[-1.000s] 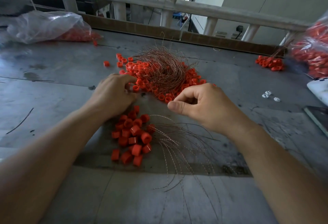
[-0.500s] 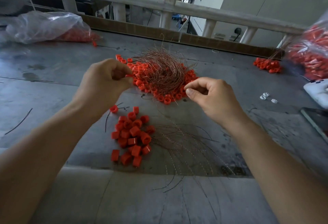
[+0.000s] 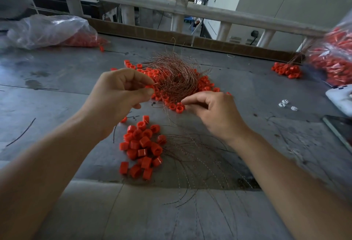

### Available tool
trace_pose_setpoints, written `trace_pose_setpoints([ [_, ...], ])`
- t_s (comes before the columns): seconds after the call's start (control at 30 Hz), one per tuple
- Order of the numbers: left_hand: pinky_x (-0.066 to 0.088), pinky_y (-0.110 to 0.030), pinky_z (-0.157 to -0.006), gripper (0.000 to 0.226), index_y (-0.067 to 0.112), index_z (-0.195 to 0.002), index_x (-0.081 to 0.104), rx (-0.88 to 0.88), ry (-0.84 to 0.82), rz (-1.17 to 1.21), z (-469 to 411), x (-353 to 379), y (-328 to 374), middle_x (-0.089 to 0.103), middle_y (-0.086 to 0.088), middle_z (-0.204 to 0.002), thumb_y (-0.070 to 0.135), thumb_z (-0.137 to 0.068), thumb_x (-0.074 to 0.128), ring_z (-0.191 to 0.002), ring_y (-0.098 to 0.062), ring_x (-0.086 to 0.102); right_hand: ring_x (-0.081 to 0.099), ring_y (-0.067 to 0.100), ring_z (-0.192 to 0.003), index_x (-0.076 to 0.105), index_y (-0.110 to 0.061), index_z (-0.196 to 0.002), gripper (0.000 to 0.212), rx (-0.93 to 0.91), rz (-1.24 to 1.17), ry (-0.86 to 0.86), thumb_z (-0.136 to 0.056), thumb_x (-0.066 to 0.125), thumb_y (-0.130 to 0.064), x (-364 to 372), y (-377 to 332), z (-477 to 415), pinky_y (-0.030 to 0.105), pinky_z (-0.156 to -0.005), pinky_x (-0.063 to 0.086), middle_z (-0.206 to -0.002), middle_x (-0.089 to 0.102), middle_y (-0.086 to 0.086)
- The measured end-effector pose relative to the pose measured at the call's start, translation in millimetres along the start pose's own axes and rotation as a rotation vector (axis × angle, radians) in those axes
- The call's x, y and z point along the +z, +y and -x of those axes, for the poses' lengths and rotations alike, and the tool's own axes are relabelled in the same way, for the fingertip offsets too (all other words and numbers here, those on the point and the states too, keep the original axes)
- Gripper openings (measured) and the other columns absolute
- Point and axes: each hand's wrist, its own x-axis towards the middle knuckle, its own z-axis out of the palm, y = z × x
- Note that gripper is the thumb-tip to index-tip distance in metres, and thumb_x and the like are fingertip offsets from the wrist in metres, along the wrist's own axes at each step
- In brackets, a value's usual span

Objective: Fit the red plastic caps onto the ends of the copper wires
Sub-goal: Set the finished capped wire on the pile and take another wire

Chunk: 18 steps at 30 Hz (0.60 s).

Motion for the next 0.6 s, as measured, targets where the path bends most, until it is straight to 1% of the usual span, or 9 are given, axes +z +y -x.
trace_pose_setpoints([
  [0.07,0.050,-0.012,-0.056,0.024,0.021,-0.076,0.065,0.016,-0.010,0.005,1,1,1,0.066,-0.002,-0.073,-0.003,-0.075,0.066,-0.061,-0.003,0.060,0.058,-0.004,-0.076,0.070,-0.019,-0.093,0.020,-0.044,-0.071,0.103,-0.078,0.068,-0.006,-7,-2,-1,0.006,-0.074,0.043,-0.084,0.063,-0.011],
  [0.13,0.051,-0.013,-0.055,0.025,0.021,-0.076,0.065,0.042,-0.024,0.007,3,1,2,0.066,-0.005,-0.076,-0.004,-0.074,0.067,-0.061,-0.004,0.060,0.061,0.000,-0.079,0.067,-0.023,-0.087,0.019,-0.065,-0.194,0.202,-0.078,0.067,-0.007,-18,-6,-2,0.011,-0.074,0.045,-0.083,0.064,-0.014],
  [0.2,0.051,-0.014,-0.055,0.025,0.020,-0.077,0.066,0.053,-0.050,0.031,3,0,4,0.066,-0.008,-0.078,-0.004,-0.073,0.068,-0.060,-0.006,0.063,0.064,0.005,-0.080,0.066,-0.019,-0.084,0.015,-0.061,-0.436,0.289,-0.080,0.062,-0.005,-28,-10,-3,0.017,-0.075,0.049,-0.078,0.068,-0.012],
  [0.27,0.051,-0.014,-0.055,0.025,0.020,-0.076,0.067,0.053,-0.078,0.078,5,2,5,0.067,-0.005,-0.074,-0.003,-0.068,0.069,-0.059,-0.009,0.066,0.064,0.010,-0.077,0.063,-0.013,-0.085,0.012,-0.064,-0.650,0.379,-0.084,0.057,-0.003,-38,-14,-2,0.026,-0.078,0.052,-0.072,0.068,-0.008],
  [0.33,0.051,-0.012,-0.058,0.025,0.022,-0.075,0.068,0.055,-0.093,0.104,7,3,5,0.070,-0.001,-0.069,0.005,-0.058,0.071,-0.060,-0.009,0.068,0.063,0.012,-0.073,0.060,-0.013,-0.087,0.010,-0.091,-0.735,0.476,-0.085,0.053,-0.005,-45,-16,-3,0.032,-0.079,0.052,-0.068,0.067,-0.008],
  [0.43,0.051,-0.011,-0.061,0.029,0.022,-0.078,0.068,0.053,-0.125,0.151,9,7,5,0.072,0.005,-0.069,0.010,-0.052,0.066,-0.063,-0.007,0.069,0.059,0.008,-0.065,0.060,-0.015,-0.092,0.012,-0.168,-0.653,0.620,-0.086,0.053,-0.007,-52,-17,-2,0.029,-0.070,0.052,-0.072,0.064,-0.007],
  [0.5,0.051,-0.011,-0.061,0.030,0.020,-0.082,0.068,0.063,-0.156,0.170,10,10,5,0.072,0.004,-0.071,0.011,-0.054,0.065,-0.066,-0.007,0.069,0.055,0.005,-0.061,0.060,-0.015,-0.097,0.015,-0.246,-0.482,0.674,-0.088,0.052,-0.006,-53,-19,-1,0.022,-0.059,0.049,-0.083,0.058,0.008],
  [0.53,0.051,-0.012,-0.061,0.030,0.019,-0.083,0.068,0.072,-0.172,0.175,11,11,5,0.073,0.003,-0.073,0.012,-0.054,0.064,-0.068,-0.008,0.069,0.053,0.005,-0.060,0.059,-0.017,-0.102,0.018,-0.281,-0.398,0.665,-0.089,0.053,-0.006,-51,-19,0,0.019,-0.056,0.047,-0.085,0.054,0.013],
  [0.6,0.052,-0.014,-0.061,0.029,0.019,-0.082,0.068,0.086,-0.192,0.183,13,13,4,0.073,0.003,-0.076,0.012,-0.054,0.064,-0.070,-0.009,0.070,0.051,0.006,-0.060,0.057,-0.022,-0.104,0.023,-0.304,-0.307,0.569,-0.086,0.059,-0.008,-46,-21,2,0.017,-0.053,0.045,-0.078,0.054,0.010],
])
